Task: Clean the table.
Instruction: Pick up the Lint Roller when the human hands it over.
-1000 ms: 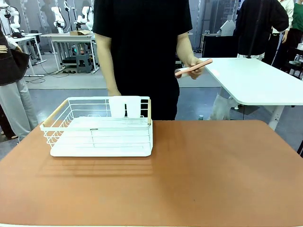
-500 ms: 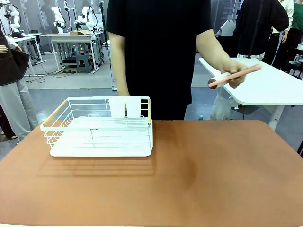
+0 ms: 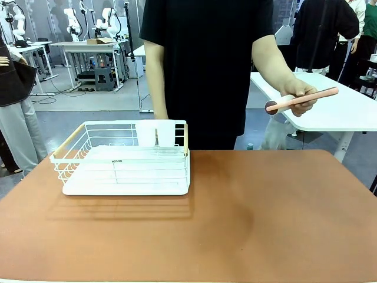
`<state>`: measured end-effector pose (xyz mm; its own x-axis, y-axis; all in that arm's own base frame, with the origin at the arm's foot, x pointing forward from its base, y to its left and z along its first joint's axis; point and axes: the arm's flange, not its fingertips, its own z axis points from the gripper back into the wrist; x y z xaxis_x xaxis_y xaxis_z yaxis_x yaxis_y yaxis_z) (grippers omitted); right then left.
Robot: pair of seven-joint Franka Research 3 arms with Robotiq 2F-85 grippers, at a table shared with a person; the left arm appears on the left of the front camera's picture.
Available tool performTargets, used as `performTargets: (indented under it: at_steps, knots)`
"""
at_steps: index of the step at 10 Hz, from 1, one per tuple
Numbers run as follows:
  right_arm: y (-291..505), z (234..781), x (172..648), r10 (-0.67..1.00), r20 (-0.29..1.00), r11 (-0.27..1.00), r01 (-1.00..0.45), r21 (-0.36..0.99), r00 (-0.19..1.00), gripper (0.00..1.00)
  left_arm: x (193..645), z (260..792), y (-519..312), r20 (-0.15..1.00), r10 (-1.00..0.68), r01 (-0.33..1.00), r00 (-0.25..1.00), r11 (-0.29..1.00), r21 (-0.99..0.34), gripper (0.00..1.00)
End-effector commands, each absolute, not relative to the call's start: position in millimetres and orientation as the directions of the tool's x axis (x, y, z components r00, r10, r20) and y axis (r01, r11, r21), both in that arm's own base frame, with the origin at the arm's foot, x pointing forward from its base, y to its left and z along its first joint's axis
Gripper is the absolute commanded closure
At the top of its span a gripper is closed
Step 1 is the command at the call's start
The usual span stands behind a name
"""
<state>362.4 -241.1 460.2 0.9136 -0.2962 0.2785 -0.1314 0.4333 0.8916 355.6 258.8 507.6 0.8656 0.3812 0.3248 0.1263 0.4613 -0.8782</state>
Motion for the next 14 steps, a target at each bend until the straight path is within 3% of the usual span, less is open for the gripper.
performTargets:
  at_steps: [1, 12, 14]
  knots:
    - [-239.0, 463.4, 360.3, -0.301, 0.284, 0.431, -0.136, 0.892, 0.910, 0.00, 354.2, 509.0, 259.8, 0.330, 0.382, 0.136, 0.863, 0.455, -0.880, 0.00]
    - [-241.1, 460.2, 362.3, -0.296, 0.279, 0.433, -0.131, 0.892, 0.914, 0.00, 354.2, 509.0, 259.8, 0.330, 0.382, 0.136, 0.863, 0.455, -0.880, 0.00]
    - [-230.9, 491.3, 348.4, -0.379, 0.223, 0.468, -0.022, 0.883, 0.898, 0.00, 354.2, 509.0, 259.8, 0.330, 0.382, 0.136, 0.863, 0.455, -0.880, 0.00]
